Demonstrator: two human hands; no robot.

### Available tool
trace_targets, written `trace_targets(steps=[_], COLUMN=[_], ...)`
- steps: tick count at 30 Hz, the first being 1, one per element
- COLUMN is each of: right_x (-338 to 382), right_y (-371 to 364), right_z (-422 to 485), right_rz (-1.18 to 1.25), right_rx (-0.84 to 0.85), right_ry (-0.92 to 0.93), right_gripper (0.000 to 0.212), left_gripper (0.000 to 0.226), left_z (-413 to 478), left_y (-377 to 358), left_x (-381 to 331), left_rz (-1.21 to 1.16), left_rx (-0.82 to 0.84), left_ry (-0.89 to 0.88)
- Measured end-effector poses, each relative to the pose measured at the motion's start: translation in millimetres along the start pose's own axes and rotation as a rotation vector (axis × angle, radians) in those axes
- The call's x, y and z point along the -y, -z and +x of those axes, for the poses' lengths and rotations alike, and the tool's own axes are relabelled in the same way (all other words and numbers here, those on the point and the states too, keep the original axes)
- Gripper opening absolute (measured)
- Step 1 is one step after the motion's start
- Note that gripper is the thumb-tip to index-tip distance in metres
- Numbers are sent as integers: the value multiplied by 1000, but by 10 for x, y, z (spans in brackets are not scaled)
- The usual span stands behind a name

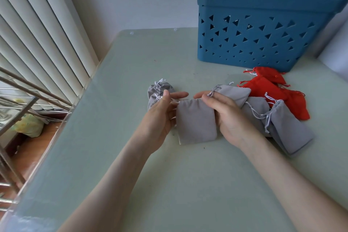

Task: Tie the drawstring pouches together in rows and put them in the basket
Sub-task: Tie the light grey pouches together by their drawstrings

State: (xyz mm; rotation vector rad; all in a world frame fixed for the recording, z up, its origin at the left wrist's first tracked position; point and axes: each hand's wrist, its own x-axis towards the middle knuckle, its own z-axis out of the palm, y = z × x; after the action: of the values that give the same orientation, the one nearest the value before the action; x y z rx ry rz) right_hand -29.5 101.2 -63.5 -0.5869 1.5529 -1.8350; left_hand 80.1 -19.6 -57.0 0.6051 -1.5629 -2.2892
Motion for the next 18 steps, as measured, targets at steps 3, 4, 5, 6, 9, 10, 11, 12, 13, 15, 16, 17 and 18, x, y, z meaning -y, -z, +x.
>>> trace_targets(steps=[3,4,5,6,9,10,11,12,13,15,16,17,18], right_x=[-11,-12,-10,-3,25,31,28,27,24,26,28,30,29], right_y=[16,15,11,4,2,9,19,31,47,79,97,115,133], right_z=[43,46,45,38,28,34,42,53,62,79,85,92,100], right_rz=[61,72,87,114,222,246,267,288,312,375,414,455,487], right_rx=[-15,-13,-12,-14,-31,-46,-63,-82,-100,-131,-143,-149,-148], right_ry=[-46,-41,-33,-28,-23,-21,-24,-32,-44,-75,-86,-90,-92], right_gripper=[28,29,30,30,27,26,27,27,28,30,31,32,32], left_gripper=[42,42,41,41,41,41,42,44,47,50,49,48,48], left_z=[-3,-1,0,0,6,12,17,25,32,32,30,27,25], left_y=[5,11,16,22,31,34,34,35,34,20,9,-2,-12], left_x=[-10,-12,-12,-15,-15,-15,-15,-14,-11,-12,-11,-14,-18], left_rz=[-24,-36,-48,-59,-103,-120,-136,-156,-181,-245,-274,-298,-327], left_rx=[4,3,5,8,15,14,10,2,-6,-27,-37,-45,-55], left_ry=[-30,-39,-48,-54,-69,-82,-101,-126,-156,-211,-229,-241,-244])
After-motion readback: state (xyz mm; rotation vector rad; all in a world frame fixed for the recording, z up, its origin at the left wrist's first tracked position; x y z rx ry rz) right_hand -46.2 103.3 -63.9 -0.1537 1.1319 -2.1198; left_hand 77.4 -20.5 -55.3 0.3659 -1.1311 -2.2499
